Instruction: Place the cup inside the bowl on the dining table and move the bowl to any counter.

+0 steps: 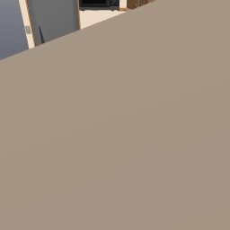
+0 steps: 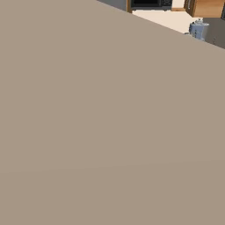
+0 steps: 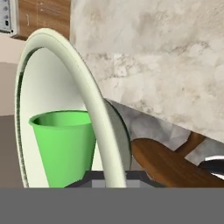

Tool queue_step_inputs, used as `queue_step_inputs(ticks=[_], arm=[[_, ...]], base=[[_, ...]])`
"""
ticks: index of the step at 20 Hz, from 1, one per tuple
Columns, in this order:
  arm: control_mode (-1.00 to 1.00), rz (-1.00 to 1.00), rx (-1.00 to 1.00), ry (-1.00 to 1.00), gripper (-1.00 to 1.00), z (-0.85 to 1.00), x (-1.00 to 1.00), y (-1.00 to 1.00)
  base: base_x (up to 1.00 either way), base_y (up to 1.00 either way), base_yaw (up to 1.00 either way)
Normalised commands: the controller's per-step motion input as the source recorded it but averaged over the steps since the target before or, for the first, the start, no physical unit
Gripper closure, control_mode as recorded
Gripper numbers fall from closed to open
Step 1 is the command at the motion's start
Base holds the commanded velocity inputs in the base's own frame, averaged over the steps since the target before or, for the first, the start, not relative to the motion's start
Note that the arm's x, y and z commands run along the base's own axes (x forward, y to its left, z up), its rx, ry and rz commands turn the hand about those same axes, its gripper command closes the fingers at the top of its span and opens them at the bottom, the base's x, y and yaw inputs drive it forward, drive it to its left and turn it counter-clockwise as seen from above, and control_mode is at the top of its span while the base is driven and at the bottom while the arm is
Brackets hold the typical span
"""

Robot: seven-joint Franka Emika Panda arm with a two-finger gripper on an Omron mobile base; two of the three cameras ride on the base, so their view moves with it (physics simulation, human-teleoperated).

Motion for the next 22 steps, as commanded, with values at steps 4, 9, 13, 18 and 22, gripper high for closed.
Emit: queue_step_inputs(ticks=[4,9,13,18,22], arm=[[-1.00,0.06,0.02,-0.03,1.00,0.35,-0.99,-0.01],[-1.00,0.01,0.05,-0.03,1.00,0.16,-0.96,-0.05],[-1.00,0.00,0.00,-0.01,1.00,0.00,-0.28,0.00],[-1.00,0.00,0.00,0.00,1.00,0.00,0.00,0.00],[1.00,0.00,0.00,0.00,1.00,0.00,0.00,0.00]], base=[[0.00,0.00,0.00],[0.00,0.00,0.00],[0.00,0.00,0.00],[0.00,0.00,0.00],[-0.10,0.03,0.00]])
